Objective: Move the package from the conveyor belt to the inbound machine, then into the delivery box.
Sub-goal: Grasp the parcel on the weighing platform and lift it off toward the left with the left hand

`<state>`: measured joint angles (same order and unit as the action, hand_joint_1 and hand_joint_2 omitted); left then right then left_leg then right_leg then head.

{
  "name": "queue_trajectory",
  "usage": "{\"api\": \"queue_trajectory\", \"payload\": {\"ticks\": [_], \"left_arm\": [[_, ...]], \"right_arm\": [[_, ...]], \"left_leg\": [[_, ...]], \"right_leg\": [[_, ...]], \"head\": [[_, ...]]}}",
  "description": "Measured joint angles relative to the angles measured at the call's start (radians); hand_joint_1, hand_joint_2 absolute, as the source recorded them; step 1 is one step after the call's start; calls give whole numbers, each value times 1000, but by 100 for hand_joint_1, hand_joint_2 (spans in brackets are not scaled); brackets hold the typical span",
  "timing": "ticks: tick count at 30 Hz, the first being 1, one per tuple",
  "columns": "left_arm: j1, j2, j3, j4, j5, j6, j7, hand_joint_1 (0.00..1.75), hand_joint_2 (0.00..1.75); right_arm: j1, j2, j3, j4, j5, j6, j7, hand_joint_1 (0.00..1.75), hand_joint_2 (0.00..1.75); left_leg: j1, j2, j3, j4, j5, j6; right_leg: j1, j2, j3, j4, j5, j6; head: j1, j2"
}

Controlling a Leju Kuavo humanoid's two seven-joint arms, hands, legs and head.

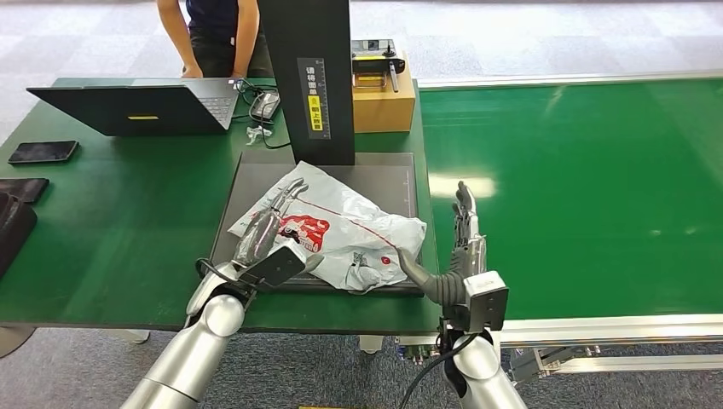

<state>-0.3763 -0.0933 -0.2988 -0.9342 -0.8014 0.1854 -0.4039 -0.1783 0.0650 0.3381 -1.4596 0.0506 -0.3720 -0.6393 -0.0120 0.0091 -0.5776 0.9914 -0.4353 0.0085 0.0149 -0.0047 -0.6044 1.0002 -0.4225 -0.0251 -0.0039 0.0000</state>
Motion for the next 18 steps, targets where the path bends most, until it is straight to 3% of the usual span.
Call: {"api": "queue_trajectory", "payload": {"ticks": [9,18], "left_arm": [[-17,21,-23,5,-41,-60,21,0,175],[-129,24,-73,141,-106,-117,56,0,175]], "right_arm": [[29,-1,-49,-93,-12,34,14,0,175],[29,1,-64,-134,1,44,31,0,175]], "left_leg": [[0,0,0,0,0,0],[0,0,0,0,0,0]], "right_leg": [[0,0,0,0,0,0],[0,0,0,0,0,0]], "head": [[0,0],[0,0]]}}
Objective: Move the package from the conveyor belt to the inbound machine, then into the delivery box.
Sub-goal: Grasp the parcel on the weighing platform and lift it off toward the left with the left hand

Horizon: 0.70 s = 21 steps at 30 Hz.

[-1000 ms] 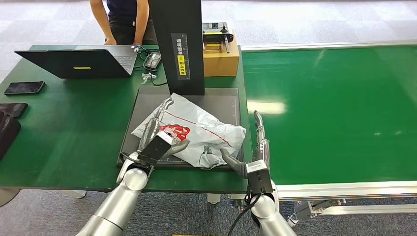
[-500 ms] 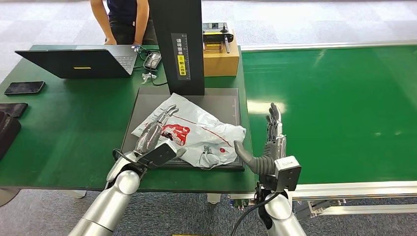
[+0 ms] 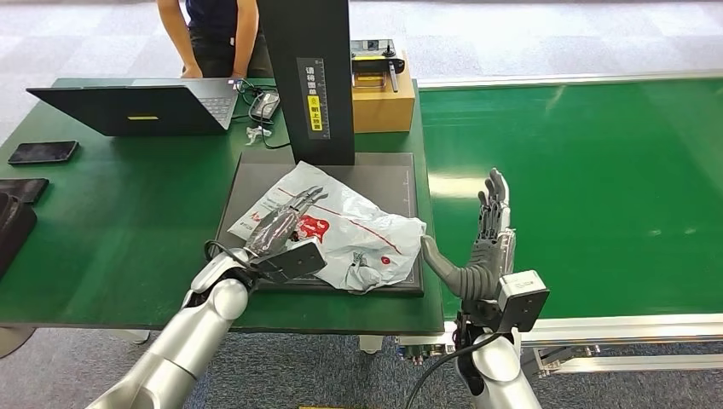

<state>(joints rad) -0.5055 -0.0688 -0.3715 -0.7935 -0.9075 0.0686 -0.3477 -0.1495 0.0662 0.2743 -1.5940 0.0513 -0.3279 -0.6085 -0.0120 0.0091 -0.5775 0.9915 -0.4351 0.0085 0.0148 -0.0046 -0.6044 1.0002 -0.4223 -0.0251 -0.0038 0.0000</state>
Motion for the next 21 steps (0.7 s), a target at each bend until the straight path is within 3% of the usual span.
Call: {"api": "queue_trajectory", "payload": {"ticks": [21], "left_arm": [[-170,-8,-77,320,-64,-52,88,0,175]], "right_arm": [[-10,14,-6,-9,20,22,14,0,175]], "left_leg": [[0,0,0,0,0,0]], "right_leg": [[0,0,0,0,0,0]], "head": [[0,0]]}}
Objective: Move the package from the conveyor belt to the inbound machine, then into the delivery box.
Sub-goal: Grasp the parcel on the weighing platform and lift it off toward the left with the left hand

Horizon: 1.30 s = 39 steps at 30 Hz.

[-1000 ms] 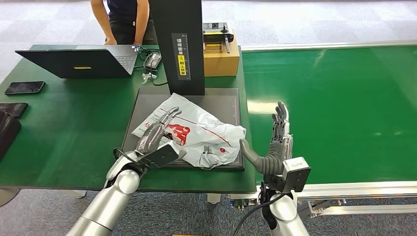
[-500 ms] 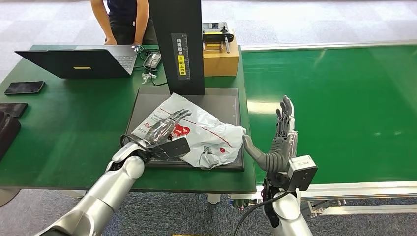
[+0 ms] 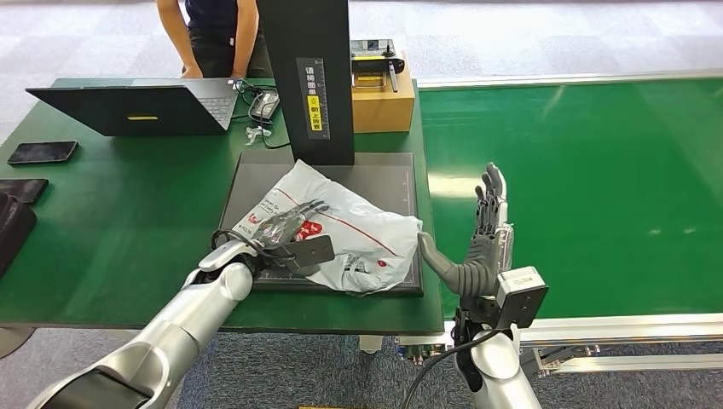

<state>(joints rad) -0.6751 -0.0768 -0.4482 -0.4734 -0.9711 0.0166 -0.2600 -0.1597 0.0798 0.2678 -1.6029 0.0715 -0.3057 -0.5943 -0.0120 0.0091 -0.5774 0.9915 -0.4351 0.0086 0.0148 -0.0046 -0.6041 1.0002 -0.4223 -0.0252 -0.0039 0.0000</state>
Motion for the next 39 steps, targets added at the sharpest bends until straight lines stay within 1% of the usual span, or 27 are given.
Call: {"api": "queue_trajectory", "payload": {"ticks": [3,7,23,32,35,39], "left_arm": [[-5,-1,-4,18,-4,3,10,0,175],[-10,-1,-8,35,-6,6,18,175,175],[-30,-1,-10,45,12,35,2,175,175],[-4,-7,-13,28,-4,203,-56,175,175],[20,-7,-15,-9,2,241,-75,175,175],[65,-3,-16,-104,7,288,-89,175,175]], "right_arm": [[0,1,0,0,-1,3,-1,0,175],[0,3,0,0,-2,4,-2,0,175],[0,4,1,1,-3,6,-3,0,175],[14,5,1,-3,4,-1,1,0,175],[20,5,1,-8,7,-1,3,0,175],[31,5,1,-13,12,-6,3,0,175]], "left_leg": [[0,0,0,0,0,0],[0,0,0,0,0,0],[0,0,2,0,0,0],[0,0,1,0,0,0],[0,0,1,0,0,0],[0,0,0,0,0,0]], "right_leg": [[0,0,0,0,0,0],[0,0,0,0,0,0],[0,0,2,0,0,0],[0,0,1,0,0,0],[0,0,1,0,0,0],[0,0,0,0,0,0]], "head": [[0,0],[0,0],[0,0],[0,0],[0,0],[0,0]]}}
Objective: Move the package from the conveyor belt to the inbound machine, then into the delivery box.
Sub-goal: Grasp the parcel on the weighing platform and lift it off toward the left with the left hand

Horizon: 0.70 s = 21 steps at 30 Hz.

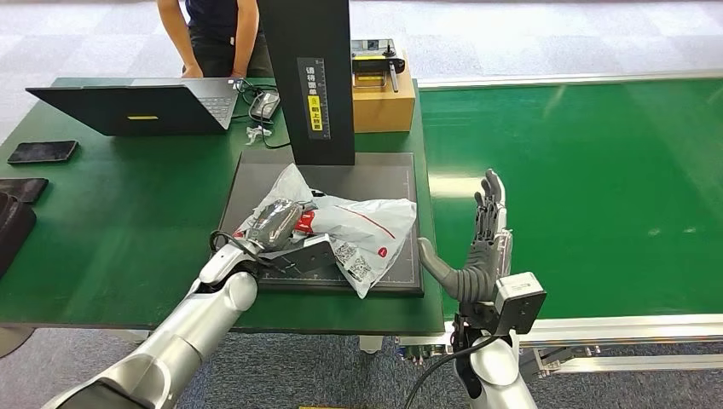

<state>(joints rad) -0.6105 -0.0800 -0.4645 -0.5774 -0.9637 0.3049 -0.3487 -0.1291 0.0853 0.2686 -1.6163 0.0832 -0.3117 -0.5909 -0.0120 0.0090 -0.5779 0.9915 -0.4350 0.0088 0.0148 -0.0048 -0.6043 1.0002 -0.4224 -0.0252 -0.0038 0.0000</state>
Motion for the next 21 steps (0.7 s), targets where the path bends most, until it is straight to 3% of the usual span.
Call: {"api": "queue_trajectory", "payload": {"ticks": [10,21], "left_arm": [[69,11,6,-183,19,42,-13,175,175],[172,41,94,-475,73,120,-12,175,175]], "right_arm": [[26,0,0,-19,11,-5,-1,0,175],[74,0,0,-46,26,-21,-4,0,175]], "left_leg": [[0,0,-1,0,0,0],[0,0,-2,0,0,0]], "right_leg": [[0,0,-1,0,0,0],[0,0,-2,0,0,0]], "head": [[0,0],[0,0]]}}
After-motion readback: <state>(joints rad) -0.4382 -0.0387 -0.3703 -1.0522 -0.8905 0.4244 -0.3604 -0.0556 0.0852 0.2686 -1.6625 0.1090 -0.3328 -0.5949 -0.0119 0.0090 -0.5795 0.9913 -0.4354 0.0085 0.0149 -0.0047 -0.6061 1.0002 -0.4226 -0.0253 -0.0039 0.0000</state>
